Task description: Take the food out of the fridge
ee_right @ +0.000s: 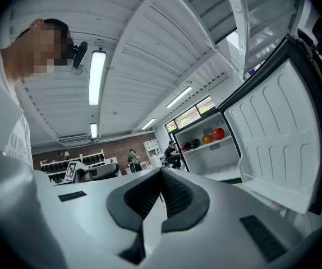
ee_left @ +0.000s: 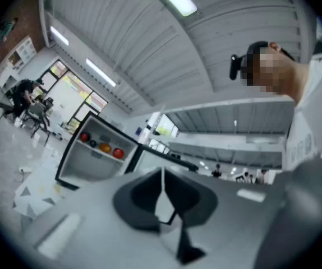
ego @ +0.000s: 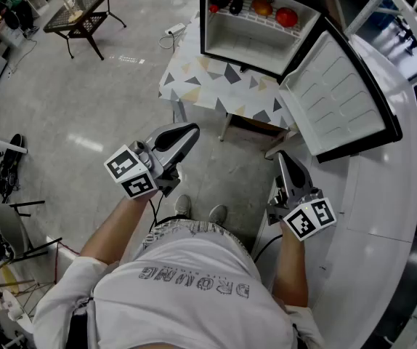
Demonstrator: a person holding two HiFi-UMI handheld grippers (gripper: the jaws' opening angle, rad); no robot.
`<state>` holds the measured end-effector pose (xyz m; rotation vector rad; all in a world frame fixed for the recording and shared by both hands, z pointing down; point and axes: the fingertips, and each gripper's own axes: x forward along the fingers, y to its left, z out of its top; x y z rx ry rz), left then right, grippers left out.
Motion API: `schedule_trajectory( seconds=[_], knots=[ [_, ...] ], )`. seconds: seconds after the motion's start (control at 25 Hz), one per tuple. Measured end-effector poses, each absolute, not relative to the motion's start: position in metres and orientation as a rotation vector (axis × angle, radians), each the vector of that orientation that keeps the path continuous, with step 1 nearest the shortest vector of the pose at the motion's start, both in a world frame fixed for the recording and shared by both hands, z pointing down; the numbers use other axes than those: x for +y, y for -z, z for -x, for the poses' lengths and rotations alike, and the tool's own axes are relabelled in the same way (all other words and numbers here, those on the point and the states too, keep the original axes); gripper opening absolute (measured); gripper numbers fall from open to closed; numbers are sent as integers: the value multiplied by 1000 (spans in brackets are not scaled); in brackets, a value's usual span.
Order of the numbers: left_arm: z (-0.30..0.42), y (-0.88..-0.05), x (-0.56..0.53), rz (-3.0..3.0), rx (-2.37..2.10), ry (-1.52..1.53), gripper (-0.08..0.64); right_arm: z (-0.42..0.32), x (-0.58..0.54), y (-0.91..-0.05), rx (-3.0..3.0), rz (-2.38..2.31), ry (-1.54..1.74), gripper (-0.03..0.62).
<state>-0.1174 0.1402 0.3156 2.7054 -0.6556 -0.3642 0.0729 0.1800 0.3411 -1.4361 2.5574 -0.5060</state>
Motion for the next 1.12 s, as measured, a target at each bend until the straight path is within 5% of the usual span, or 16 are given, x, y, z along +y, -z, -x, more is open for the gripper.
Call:
schedule_trajectory(
  seconds=[1.12],
  knots=[
    [70,-364,159,-2620,-744,299,18,-134,197,-376,2503,1430,606,-11]
  ],
)
